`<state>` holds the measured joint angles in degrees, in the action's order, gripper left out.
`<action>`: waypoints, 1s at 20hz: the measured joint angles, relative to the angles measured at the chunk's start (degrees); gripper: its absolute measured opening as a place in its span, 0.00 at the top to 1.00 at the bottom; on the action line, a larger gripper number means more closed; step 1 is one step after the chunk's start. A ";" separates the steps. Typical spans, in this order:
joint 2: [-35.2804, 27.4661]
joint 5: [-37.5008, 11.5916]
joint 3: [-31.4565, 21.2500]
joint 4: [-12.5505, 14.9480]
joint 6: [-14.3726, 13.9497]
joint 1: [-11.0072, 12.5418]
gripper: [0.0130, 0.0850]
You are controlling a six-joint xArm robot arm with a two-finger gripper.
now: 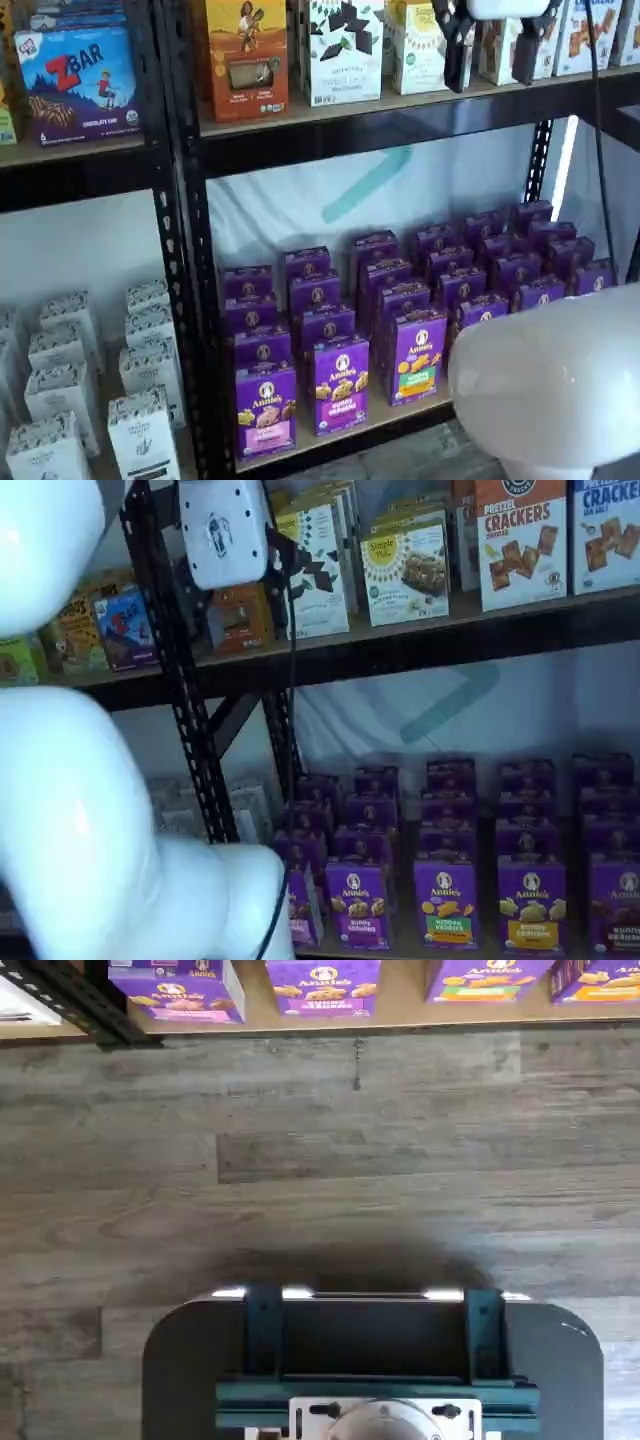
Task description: Pick up the purple box with a pink patch in the middle, on the bottom shelf, the first box from the left
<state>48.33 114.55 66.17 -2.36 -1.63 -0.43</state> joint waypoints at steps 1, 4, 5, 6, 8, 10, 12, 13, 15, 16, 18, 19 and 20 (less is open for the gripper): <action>0.52 -0.84 -0.49 -1.07 0.56 0.95 0.00; 1.88 -3.04 -1.79 -4.27 2.25 3.85 0.00; 1.81 -3.00 -1.79 -4.28 2.26 3.84 0.00; 1.72 -2.93 -1.79 -4.16 2.20 3.70 0.00; 1.56 -2.91 -2.02 -3.53 1.78 3.01 0.00; 1.56 -3.41 -2.70 -2.58 1.10 1.93 0.00; 1.67 -4.29 -3.71 -1.49 0.25 0.62 0.00; 1.73 -4.90 -4.43 -1.08 -0.17 0.03 0.00; 1.86 -6.09 -5.87 -1.27 -0.50 -0.23 0.00; 1.94 -6.85 -6.78 -1.33 -0.77 -0.51 0.00; 2.03 -8.31 -8.48 -1.32 -1.39 -1.21 0.00; 2.14 -9.20 -9.45 -1.25 -1.77 -1.66 0.00; 2.35 -10.40 -10.59 -1.06 -2.24 -2.26 0.00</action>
<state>50.68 104.14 55.58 -3.42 -3.87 -2.69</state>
